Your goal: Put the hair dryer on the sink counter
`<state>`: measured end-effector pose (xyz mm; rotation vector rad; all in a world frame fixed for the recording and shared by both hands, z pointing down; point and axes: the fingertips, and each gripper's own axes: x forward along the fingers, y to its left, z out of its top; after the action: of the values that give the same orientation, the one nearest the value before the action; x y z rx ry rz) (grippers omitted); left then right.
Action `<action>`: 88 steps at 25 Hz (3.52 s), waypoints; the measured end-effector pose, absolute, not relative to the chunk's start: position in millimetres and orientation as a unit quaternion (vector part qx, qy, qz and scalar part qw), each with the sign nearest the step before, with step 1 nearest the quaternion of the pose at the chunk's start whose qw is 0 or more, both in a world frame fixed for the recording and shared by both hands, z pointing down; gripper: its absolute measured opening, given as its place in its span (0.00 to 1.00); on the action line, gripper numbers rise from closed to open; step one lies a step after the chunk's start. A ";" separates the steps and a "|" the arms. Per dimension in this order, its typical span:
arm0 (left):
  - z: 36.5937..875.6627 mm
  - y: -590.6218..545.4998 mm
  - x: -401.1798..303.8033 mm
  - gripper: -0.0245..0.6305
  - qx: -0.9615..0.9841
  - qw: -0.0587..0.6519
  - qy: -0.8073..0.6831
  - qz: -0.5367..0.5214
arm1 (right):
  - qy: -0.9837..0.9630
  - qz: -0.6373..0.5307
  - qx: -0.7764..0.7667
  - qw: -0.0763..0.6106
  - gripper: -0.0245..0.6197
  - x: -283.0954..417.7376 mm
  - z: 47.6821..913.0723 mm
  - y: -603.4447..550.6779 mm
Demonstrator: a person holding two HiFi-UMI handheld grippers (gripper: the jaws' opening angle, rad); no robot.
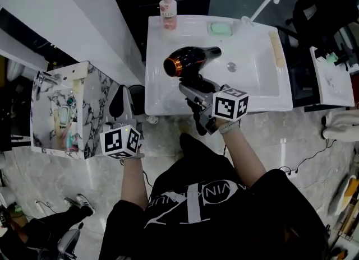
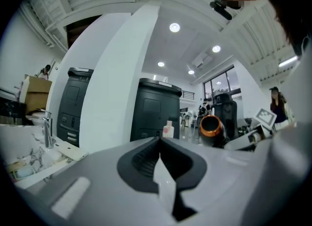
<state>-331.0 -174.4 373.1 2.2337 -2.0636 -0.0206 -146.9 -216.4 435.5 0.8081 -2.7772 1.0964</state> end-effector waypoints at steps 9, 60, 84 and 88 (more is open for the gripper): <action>380.5 -232.1 -336.7 0.04 0.733 0.060 -0.678 0.002 | -0.895 0.362 0.253 0.055 0.44 -165.2 449.7 -274.4; 441.2 -336.4 -382.0 0.04 0.685 0.119 -0.718 0.034 | -0.864 0.306 0.290 0.275 0.44 -240.5 570.3 -403.2; 441.7 -338.2 -380.9 0.04 0.687 0.117 -0.717 0.035 | -0.868 0.296 0.279 0.285 0.51 -232.3 575.7 -407.1; 441.9 -336.2 -378.6 0.04 0.689 0.117 -0.714 0.031 | -0.863 0.300 0.285 0.290 0.53 -225.9 578.3 -408.8</action>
<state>-378.6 -336.2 441.9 2.0179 -2.0901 0.0915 -225.9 -408.8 578.3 0.7595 -2.3024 0.8011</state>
